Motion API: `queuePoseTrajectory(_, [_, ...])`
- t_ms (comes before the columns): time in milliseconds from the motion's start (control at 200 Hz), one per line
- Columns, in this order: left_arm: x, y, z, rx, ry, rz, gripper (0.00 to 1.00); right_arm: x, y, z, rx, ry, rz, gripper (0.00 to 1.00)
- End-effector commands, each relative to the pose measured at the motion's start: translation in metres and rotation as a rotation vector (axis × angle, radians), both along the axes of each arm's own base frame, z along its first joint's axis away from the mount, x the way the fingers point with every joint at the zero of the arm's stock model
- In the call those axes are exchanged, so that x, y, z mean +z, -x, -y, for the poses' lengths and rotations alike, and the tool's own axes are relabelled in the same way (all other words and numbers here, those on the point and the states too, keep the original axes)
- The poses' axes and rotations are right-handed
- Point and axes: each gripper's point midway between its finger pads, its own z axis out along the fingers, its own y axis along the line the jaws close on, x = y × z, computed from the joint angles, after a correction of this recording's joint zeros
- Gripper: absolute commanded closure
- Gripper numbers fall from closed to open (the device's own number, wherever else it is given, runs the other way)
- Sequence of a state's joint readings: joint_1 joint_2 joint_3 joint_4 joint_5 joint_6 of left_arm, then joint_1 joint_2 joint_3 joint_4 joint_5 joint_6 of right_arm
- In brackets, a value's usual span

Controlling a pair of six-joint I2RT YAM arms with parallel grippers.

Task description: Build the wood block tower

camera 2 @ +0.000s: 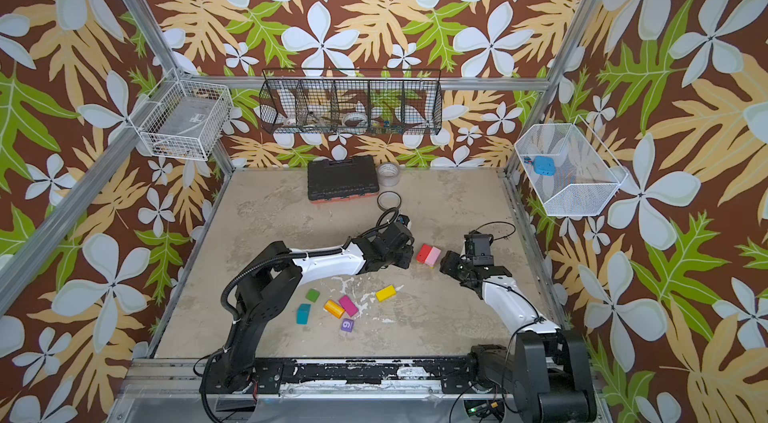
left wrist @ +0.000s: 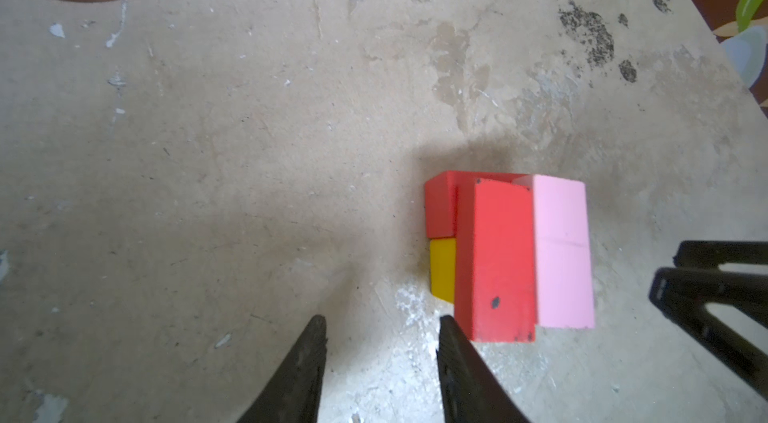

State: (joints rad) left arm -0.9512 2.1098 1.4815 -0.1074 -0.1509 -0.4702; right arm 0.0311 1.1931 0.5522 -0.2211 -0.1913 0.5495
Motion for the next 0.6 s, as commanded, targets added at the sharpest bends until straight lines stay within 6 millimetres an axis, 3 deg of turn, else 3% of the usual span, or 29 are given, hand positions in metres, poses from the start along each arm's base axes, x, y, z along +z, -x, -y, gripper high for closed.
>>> queuePoseTrajectory(0, [0.002, 0.0, 0.006, -0.005, 0.022, 0.007, 0.54, 0.004, -0.002, -0.001, 0.005, -0.001, 0.013, 0.36])
queuePoseTrajectory(271, [-0.007, 0.001, 0.003, 0.005, -0.002, -0.004, 0.54, 0.005, -0.003, -0.001, 0.004, -0.001, 0.014, 0.36])
queuePoseTrajectory(596, [-0.012, 0.004, 0.015, -0.022, -0.001, -0.014, 0.54, 0.004, -0.002, -0.001, 0.007, -0.003, 0.012, 0.36])
